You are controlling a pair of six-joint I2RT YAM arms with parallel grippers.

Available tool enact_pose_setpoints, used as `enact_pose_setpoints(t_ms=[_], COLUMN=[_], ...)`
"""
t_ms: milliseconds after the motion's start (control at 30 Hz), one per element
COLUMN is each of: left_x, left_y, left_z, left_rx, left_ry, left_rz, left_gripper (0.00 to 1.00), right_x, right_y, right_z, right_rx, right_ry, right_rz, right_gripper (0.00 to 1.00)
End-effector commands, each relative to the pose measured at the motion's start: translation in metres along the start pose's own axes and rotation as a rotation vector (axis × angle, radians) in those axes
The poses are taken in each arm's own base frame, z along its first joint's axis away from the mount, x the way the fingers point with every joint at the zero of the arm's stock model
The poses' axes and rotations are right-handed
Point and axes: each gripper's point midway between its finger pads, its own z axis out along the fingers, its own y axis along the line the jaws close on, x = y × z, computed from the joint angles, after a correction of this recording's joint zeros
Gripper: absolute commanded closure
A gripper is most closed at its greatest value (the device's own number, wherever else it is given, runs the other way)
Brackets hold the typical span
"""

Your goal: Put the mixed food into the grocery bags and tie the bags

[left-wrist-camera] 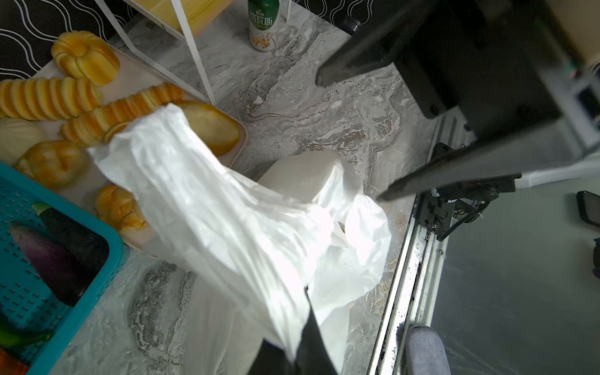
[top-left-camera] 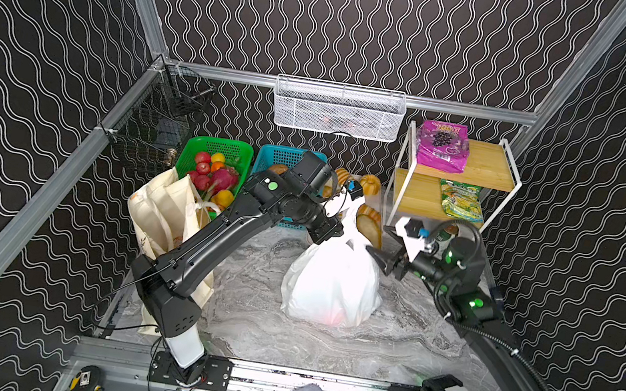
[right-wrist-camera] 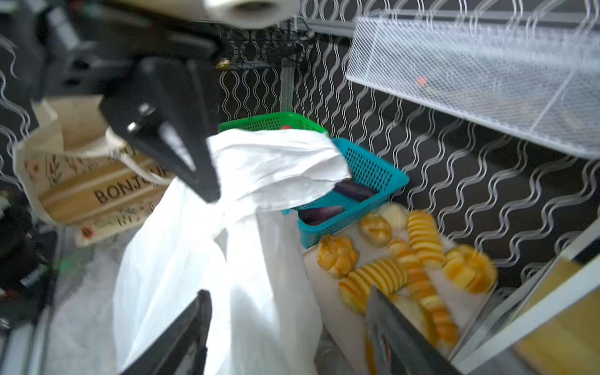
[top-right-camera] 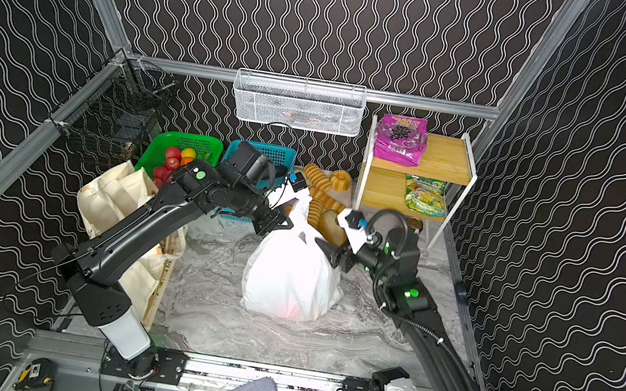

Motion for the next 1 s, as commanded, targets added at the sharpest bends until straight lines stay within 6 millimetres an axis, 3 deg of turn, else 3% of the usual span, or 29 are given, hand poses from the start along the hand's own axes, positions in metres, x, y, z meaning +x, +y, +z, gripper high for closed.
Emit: enact_pose_setpoints(t_ms=[0, 200, 333, 533, 667, 767, 967], left_x=[0.001, -0.001, -0.004, -0.003, -0.004, -0.003, -0.002], left_y=[-0.010, -0.012, -0.013, -0.013, -0.013, -0.014, -0.016], left_z=[0.000, 0.001, 0.000, 0.000, 0.003, 0.004, 0.007], left_rx=[0.064, 0.080, 0.086, 0.088, 0.100, 0.106, 0.130], left_ry=[0.011, 0.010, 0.004, 0.022, 0.026, 0.033, 0.043], left_rz=[-0.013, -0.011, -0.008, -0.001, -0.006, -0.012, -0.016], left_gripper=[1.00, 1.00, 1.00, 1.00, 1.00, 1.00, 1.00], right_x=[-0.036, -0.037, -0.018, -0.014, -0.030, -0.038, -0.029], right_y=[0.002, 0.001, -0.011, -0.034, -0.039, -0.035, -0.010], right_z=[-0.001, 0.028, 0.046, 0.047, 0.044, 0.042, 0.054], right_rx=[0.058, 0.181, 0.249, 0.379, 0.472, 0.509, 0.321], right_ry=[-0.176, -0.137, -0.024, 0.044, -0.032, -0.096, -0.123], right_rz=[-0.472, -0.760, -0.881, -0.995, -1.009, -1.029, -0.988], right_gripper=[0.23, 0.20, 0.19, 0.19, 0.18, 0.16, 0.16])
